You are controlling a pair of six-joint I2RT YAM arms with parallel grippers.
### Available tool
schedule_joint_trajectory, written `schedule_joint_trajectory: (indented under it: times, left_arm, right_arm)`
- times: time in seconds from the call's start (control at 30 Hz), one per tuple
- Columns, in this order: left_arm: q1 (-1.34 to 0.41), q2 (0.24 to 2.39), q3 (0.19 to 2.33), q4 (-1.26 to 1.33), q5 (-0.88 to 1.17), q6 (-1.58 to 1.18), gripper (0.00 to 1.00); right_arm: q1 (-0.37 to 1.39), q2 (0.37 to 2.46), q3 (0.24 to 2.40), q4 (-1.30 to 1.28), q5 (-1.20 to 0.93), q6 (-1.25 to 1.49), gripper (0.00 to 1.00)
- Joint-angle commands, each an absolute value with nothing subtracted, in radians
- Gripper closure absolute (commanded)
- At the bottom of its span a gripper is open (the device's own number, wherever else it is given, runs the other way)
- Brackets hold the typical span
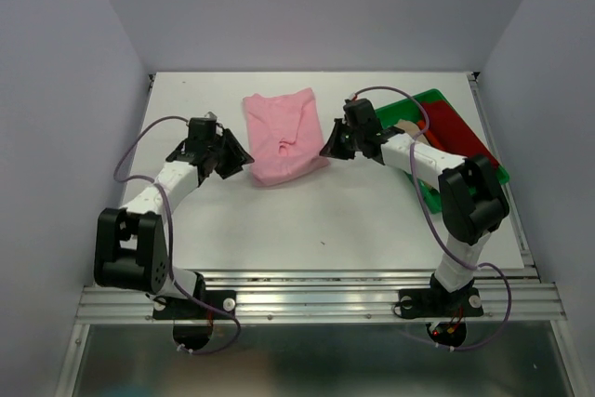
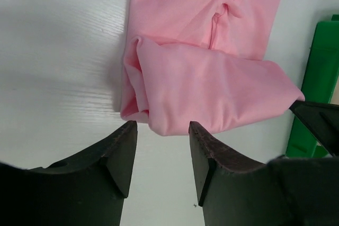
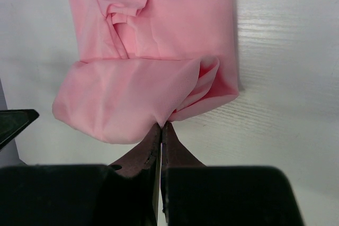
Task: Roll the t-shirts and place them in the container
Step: Roll the T-shirt to the center of the board.
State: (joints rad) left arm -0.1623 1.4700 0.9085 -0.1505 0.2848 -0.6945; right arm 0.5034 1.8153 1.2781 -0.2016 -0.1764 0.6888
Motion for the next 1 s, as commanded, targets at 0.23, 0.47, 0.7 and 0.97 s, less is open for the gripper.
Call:
schedule_joint_trajectory:
  times: [0.23, 0.47, 0.7, 0.97]
  left_arm:
    - [-0.193, 1.204, 0.709, -0.106, 0.211, -0.695, 0.21]
    - [-0.193, 1.276, 0.709, -0.018, 0.311, -0.779, 0.24]
    - [-0.195, 1.279, 0.736, -0.051, 0.298, -0.741, 0.31]
    - [-0.235, 1.362, 0.805, -0.052, 0.299, -0.716, 1.00]
  right_arm:
    - [0.497, 1.795, 1.270, -0.183, -0.187, 0.693, 0.98]
    - [0.497, 1.772, 1.194, -0.181, -0.187, 0.687, 0.99]
    - [0.497, 1.697, 1.017, -0.135, -0.218, 0.677, 0.84]
    - [0.497, 1.621, 1.080, -0.225, -0.058, 0.577, 0.38]
